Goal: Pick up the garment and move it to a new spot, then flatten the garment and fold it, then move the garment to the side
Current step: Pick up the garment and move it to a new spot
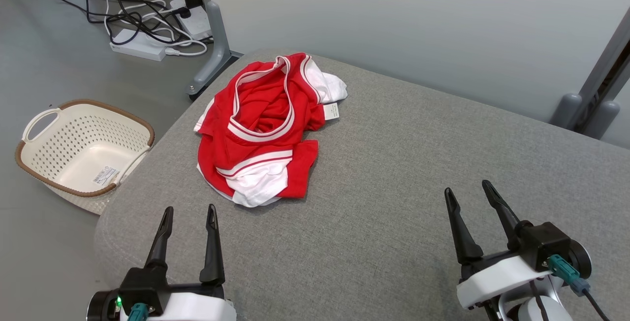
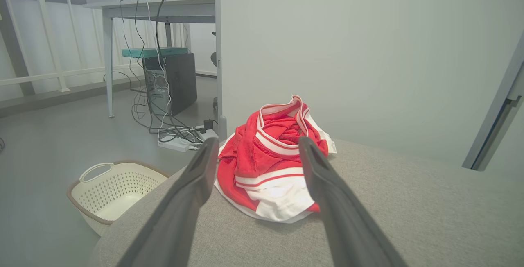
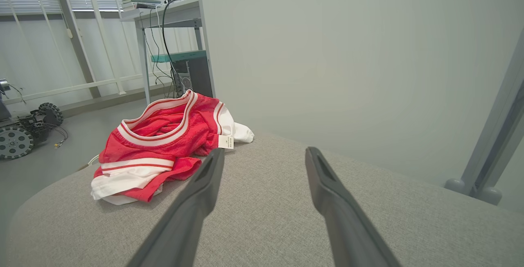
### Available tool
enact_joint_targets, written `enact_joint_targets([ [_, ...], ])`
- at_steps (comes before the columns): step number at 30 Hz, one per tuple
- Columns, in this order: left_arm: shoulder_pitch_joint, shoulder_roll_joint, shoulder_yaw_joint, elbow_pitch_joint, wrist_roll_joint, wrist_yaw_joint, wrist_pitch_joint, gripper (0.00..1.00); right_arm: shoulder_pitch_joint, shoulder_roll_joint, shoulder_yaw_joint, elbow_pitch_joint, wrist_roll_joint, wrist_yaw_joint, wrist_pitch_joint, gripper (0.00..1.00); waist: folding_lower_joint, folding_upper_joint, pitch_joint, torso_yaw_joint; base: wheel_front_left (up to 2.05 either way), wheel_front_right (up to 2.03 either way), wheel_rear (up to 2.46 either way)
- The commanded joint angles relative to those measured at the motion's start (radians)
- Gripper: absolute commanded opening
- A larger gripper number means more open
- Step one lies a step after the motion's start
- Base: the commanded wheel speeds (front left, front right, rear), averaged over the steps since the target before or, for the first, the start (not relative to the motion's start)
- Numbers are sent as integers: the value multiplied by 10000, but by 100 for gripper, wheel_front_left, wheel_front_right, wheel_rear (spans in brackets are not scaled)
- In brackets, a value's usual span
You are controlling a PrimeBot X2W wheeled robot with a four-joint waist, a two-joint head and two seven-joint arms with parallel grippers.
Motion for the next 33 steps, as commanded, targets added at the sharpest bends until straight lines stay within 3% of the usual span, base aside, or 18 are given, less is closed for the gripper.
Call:
enact_joint_targets([
  [1,105,38,48,-27,31,34,-35,100,-110,-66,-10,52,53,1,-64,100,0,0,-6,-4,0,0,0],
  [22,-363,35,437,74,-195,-204,-35,100,20,-69,-287,-322,-329,1,-64,100,0,0,314,-239,0,0,0],
  [28,-1308,65,1187,321,15,-938,-35,100,-490,-83,-346,-720,-1075,1,-64,100,0,0,1343,-658,0,0,0],
  [33,-2775,564,1879,1168,-11,-1732,-35,100,-994,-321,-269,-1175,-1381,1,-61,100,0,0,2324,-1049,0,0,0],
])
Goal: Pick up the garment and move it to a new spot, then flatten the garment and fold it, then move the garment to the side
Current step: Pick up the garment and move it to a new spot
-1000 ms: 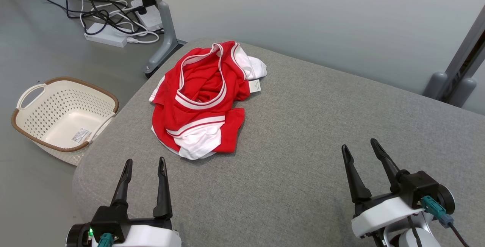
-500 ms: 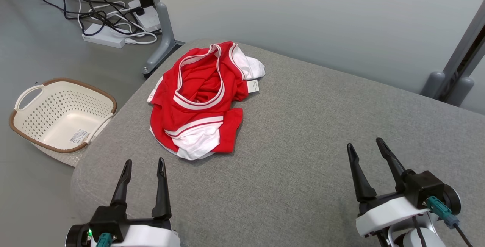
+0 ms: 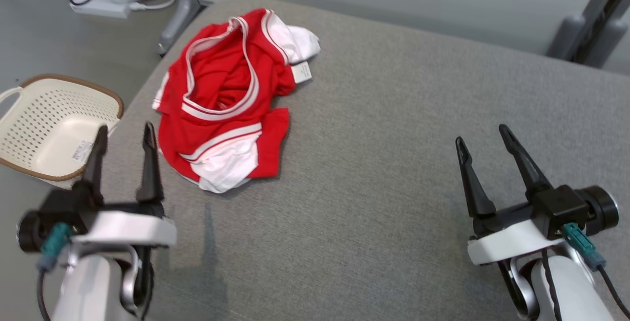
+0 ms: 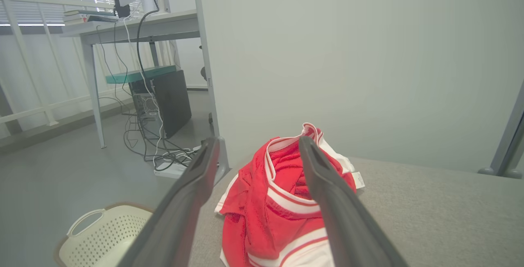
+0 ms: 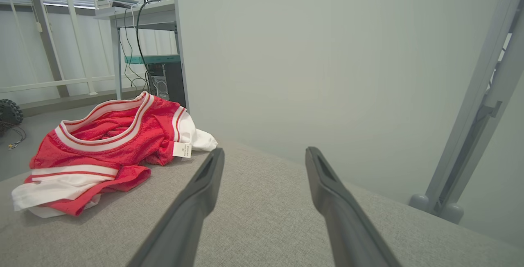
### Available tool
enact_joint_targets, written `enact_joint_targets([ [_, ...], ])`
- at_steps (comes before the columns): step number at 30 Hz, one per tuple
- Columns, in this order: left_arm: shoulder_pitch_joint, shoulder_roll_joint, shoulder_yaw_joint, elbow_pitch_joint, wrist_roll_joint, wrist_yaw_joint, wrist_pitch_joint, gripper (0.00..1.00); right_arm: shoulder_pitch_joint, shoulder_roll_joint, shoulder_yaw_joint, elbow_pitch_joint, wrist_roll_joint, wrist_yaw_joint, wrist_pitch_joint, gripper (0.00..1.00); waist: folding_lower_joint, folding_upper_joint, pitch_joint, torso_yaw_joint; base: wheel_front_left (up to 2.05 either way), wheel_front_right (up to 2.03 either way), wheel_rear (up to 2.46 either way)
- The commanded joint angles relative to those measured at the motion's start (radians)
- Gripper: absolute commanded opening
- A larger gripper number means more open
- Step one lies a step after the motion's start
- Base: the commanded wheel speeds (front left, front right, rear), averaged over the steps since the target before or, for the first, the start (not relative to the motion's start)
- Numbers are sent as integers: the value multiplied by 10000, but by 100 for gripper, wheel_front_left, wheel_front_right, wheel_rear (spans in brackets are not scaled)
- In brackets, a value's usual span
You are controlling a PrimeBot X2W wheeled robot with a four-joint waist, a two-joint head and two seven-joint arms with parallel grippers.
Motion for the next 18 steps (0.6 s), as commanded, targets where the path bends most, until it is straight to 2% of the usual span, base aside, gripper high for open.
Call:
enact_joint_targets([
  [1,-497,202,100,332,17,-198,-34,100,-156,-136,60,-157,-72,1,-30,100,0,0,740,-427,0,0,0],
  [5,-1601,741,46,1410,152,-550,213,100,-406,-292,145,-522,-147,1,138,100,0,0,1255,-642,0,0,0],
  [10,-3385,1569,-216,2900,297,-964,1411,100,-661,-520,286,-1038,-204,1,406,100,0,0,1951,-1025,0,0,0],
  [15,-4768,2137,-547,4087,355,-1243,2552,100,-728,-609,430,-1296,-291,1,499,100,0,0,2400,-1377,0,0,0],
  [18,-5459,2420,-726,4654,258,-1385,2894,100,-816,-627,488,-1445,-364,1,531,100,0,0,2627,-1559,0,0,0],
])
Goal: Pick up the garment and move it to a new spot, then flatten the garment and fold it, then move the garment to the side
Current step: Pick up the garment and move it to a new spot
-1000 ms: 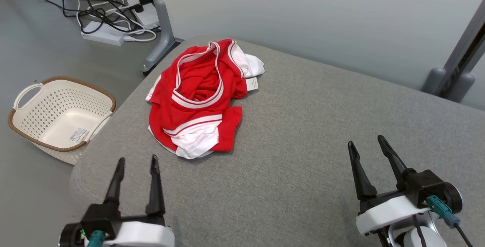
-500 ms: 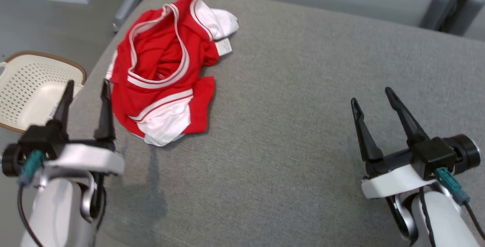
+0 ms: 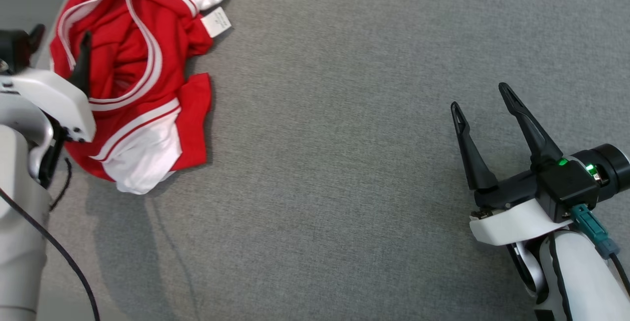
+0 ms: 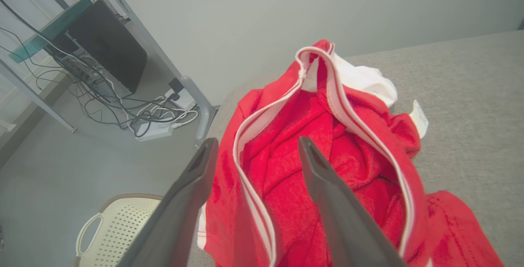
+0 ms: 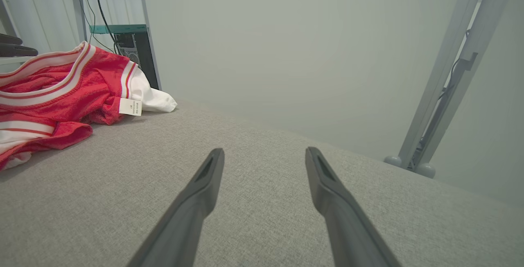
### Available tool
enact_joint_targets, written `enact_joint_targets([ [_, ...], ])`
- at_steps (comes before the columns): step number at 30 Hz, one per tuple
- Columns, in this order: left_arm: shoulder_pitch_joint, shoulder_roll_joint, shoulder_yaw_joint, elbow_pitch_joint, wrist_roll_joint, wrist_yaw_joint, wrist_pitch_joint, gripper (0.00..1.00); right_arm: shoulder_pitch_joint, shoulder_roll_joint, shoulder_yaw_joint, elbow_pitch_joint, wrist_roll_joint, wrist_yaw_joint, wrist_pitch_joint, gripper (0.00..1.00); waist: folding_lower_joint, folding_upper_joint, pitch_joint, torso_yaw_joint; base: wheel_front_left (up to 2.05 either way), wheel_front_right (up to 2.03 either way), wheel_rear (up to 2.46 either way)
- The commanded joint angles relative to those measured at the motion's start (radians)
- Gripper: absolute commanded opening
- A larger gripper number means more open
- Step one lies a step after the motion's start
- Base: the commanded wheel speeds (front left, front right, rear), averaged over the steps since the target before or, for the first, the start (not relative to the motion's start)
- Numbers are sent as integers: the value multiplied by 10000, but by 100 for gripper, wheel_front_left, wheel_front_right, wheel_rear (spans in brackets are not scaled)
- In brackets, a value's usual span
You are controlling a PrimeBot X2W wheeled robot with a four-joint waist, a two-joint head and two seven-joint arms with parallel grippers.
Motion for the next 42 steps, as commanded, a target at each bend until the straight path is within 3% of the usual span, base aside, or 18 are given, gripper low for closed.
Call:
enact_joint_targets([
  [1,-401,233,-57,308,59,-36,143,100,-147,-52,1,-95,-52,1,17,100,0,0,286,-264,0,0,0],
  [11,-1970,738,-276,2375,229,134,992,100,-224,40,184,-151,-118,1,-55,100,0,0,705,-710,0,0,0],
  [18,-2434,701,-468,3349,-228,-125,1585,100,-257,106,200,-40,-155,1,-159,100,0,0,822,-924,0,0,0],
  [19,-2471,692,-498,3449,-298,-136,1656,87,-252,112,195,-26,-151,1,-181,100,0,0,822,-940,0,0,0],
  [20,-2498,677,-531,3536,-374,-163,1724,37,-247,111,179,-10,-134,1,-197,100,0,0,820,-950,0,0,0],
  [21,-2520,652,-546,3607,-482,-176,1786,0,-244,114,162,7,-130,1,-212,100,0,0,817,-955,0,0,0],
  [30,-2693,685,-757,3784,-806,-190,1468,0,-278,171,76,178,-130,1,-294,100,0,0,652,-902,0,0,0],
  [42,-2700,865,-563,3090,-1016,49,-338,0,-65,417,-1,791,130,1,-488,100,0,0,-594,-763,0,0,0],
])
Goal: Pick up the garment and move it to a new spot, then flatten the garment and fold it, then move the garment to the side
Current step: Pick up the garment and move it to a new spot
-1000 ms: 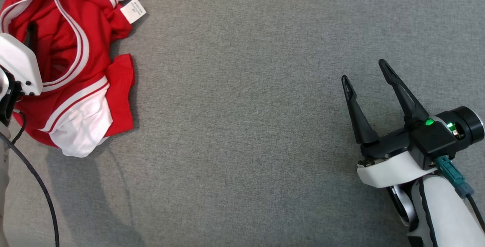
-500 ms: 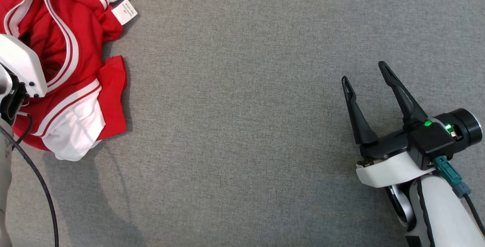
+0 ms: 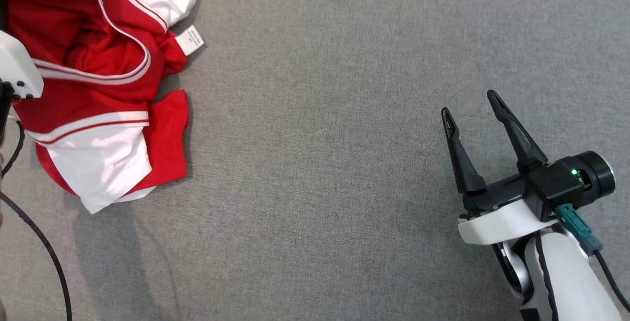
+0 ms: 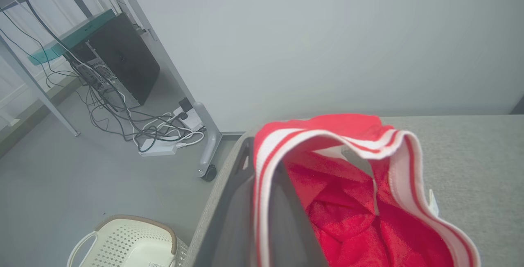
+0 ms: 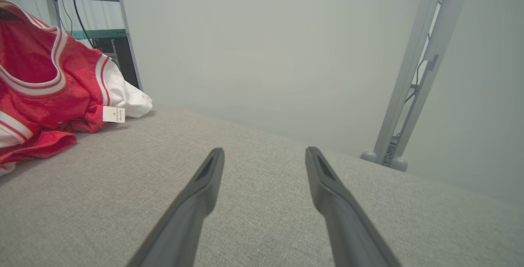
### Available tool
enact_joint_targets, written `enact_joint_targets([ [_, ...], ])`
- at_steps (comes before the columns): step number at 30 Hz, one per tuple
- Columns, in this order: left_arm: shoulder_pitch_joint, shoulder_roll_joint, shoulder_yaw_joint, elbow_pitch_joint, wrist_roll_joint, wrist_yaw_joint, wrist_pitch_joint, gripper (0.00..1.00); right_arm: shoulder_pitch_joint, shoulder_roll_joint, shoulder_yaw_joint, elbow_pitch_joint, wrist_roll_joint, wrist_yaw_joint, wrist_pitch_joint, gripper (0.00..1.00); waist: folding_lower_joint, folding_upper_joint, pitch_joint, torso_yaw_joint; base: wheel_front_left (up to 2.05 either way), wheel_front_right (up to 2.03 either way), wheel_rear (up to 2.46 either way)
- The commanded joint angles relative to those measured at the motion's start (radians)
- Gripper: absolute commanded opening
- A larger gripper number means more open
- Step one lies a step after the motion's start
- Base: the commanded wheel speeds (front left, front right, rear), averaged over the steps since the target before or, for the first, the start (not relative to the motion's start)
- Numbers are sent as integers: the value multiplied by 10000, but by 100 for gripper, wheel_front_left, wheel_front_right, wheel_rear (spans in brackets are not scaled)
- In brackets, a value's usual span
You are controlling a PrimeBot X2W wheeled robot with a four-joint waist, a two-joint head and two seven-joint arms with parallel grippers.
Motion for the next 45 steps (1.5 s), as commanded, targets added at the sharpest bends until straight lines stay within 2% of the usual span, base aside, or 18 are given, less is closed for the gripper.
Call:
enact_joint_targets([
  [1,-65,40,59,-151,-83,56,-186,0,124,26,-40,44,71,1,-89,100,0,0,-305,25,0,0,0],
  [8,-52,-219,228,-1642,-425,6,-1435,0,290,195,-121,400,237,1,-148,100,0,0,-1181,-62,0,0,0],
  [12,70,-530,329,-2800,-675,45,-1810,0,376,267,-319,443,332,1,-162,100,0,0,-1661,-159,0,0,0],
  [16,289,-992,293,-4083,-906,146,-1849,0,512,308,-517,382,363,1,-159,100,0,0,-2088,-325,0,0,0],
  [21,769,-1610,-55,-5806,-1196,162,-1313,0,547,319,-844,267,369,1,-159,100,0,0,-2442,-741,0,0,0],
  [31,1849,-2765,-1191,-8692,-1465,512,-80,0,311,335,-1622,-66,244,1,-159,100,0,0,-2416,-2418,0,0,0],
  [32,1849,-2765,-1191,-8692,-1465,512,-80,0,311,335,-1622,-66,244,1,-159,100,0,0,-2416,-2418,0,0,0],
  [38,2207,-3339,-2136,-9201,-1570,821,125,0,146,339,-2147,-361,339,-1,-160,100,0,0,-1904,-3709,0,0,0],
  [45,2015,-3545,-3389,-8413,-1545,1334,-354,0,-63,360,-2566,-585,655,1,-160,100,0,0,-1025,-5268,0,0,0],
])
